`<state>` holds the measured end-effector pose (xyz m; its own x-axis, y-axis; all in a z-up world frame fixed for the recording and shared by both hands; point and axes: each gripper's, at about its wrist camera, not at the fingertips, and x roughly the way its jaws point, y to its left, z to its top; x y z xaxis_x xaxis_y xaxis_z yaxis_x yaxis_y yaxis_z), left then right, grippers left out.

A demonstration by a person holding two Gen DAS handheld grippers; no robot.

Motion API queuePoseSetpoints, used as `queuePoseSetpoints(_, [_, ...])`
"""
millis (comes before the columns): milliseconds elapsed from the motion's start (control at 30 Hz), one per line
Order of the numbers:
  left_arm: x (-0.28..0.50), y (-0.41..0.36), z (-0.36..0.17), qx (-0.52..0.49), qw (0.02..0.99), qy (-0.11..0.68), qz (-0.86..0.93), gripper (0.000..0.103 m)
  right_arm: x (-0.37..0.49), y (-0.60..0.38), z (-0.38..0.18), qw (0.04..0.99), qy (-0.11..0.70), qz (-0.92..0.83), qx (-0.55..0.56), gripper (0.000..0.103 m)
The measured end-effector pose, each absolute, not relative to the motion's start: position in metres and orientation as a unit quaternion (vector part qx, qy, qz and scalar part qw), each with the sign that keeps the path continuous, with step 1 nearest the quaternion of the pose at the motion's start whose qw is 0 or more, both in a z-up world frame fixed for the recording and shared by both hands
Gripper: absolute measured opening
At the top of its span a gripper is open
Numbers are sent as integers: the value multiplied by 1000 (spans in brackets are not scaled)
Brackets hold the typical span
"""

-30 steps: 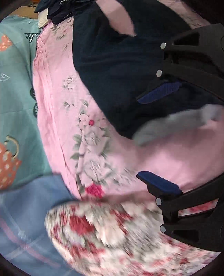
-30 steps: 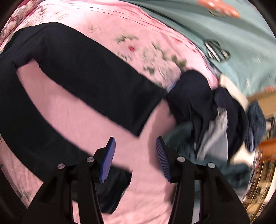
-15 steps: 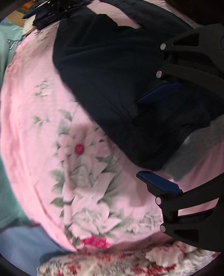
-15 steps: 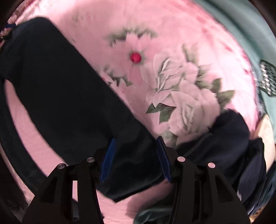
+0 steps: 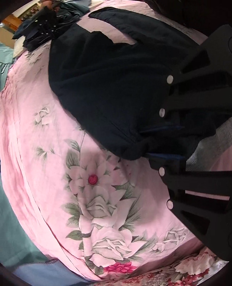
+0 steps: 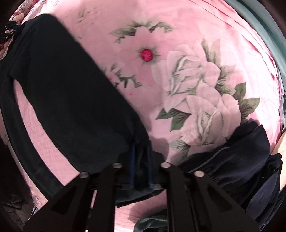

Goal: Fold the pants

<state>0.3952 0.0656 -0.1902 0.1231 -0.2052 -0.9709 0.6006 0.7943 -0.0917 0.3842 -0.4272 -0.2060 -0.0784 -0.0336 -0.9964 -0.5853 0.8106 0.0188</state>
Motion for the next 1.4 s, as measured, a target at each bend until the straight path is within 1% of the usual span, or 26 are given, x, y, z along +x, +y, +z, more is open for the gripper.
queuePoseSetpoints(33, [396, 66, -188, 162, 733, 601, -274, 13, 384, -425, -205, 643, 700, 213, -226, 7])
queuePoseSetpoints(167, [391, 68, -169, 178, 750, 580, -265, 12, 379, -420, -193, 661, 683, 202, -235, 6])
queuePoseSetpoints(233, [385, 68, -155, 187, 757, 567, -264, 11, 374, -415, -178, 678, 666, 197, -241, 6])
queuePoseSetpoints(333, [370, 69, -125, 205, 772, 542, -262, 11, 359, -410, -136, 715, 628, 186, -245, 6])
queuePoseSetpoints(467, [328, 68, -79, 250, 790, 495, -263, 11, 328, -404, -83, 750, 584, 179, -255, 6])
queuePoseSetpoints(500, [309, 70, -64, 266, 795, 479, -261, 11, 313, -402, -70, 754, 572, 178, -268, 6])
queuePoseSetpoints(600, [263, 78, -43, 274, 801, 465, -260, 11, 250, -398, -40, 765, 538, 181, -304, 6])
queuePoseSetpoints(700, [209, 84, -50, 297, 791, 469, -259, 11, 186, -394, -43, 752, 524, 171, -360, 6])
queuePoseSetpoints(800, [167, 89, -76, 294, 772, 498, -263, 11, 120, -396, -75, 733, 525, 161, -402, 5])
queuePoseSetpoints(867, [145, 91, -99, 294, 758, 519, -263, 11, 82, -395, -111, 722, 517, 150, -435, 6])
queuePoseSetpoints(900, [133, 92, -116, 289, 747, 536, -265, 11, 68, -393, -124, 721, 511, 147, -444, 7])
queuePoseSetpoints(967, [115, 93, -135, 290, 737, 552, -259, 13, 42, -392, -156, 709, 506, 144, -469, 25])
queuePoseSetpoints(1000, [107, 95, -143, 286, 735, 560, -253, 14, 31, -393, -169, 700, 504, 138, -486, 44])
queuePoseSetpoints(1033, [101, 97, -146, 282, 738, 562, -247, 15, 18, -393, -181, 688, 499, 128, -510, 48])
queuePoseSetpoints(1067, [97, 100, -145, 273, 745, 560, -238, 16, 8, -396, -187, 681, 496, 122, -524, 48])
queuePoseSetpoints(1100, [96, 102, -142, 263, 750, 560, -233, 19, 1, -401, -190, 676, 501, 117, -528, 48])
queuePoseSetpoints(1167, [96, 109, -131, 232, 762, 563, -220, 26, 3, -417, -181, 691, 521, 93, -493, 50])
queuePoseSetpoints(1200, [95, 114, -126, 222, 770, 560, -209, 49, 7, -425, -172, 706, 530, 78, -464, 50])
queuePoseSetpoints(1233, [95, 116, -123, 219, 779, 553, -197, 64, 13, -437, -161, 725, 539, 52, -425, 50])
queuePoseSetpoints(1300, [96, 132, -110, 201, 795, 546, -174, 62, 29, -459, -147, 755, 550, 11, -356, 50])
queuePoseSetpoints(1333, [96, 138, -107, 193, 797, 548, -165, 62, 34, -473, -138, 774, 558, -4, -299, 54])
queuePoseSetpoints(1400, [100, 149, -95, 164, 811, 542, -145, 63, 44, -493, -127, 799, 573, -17, -181, 54])
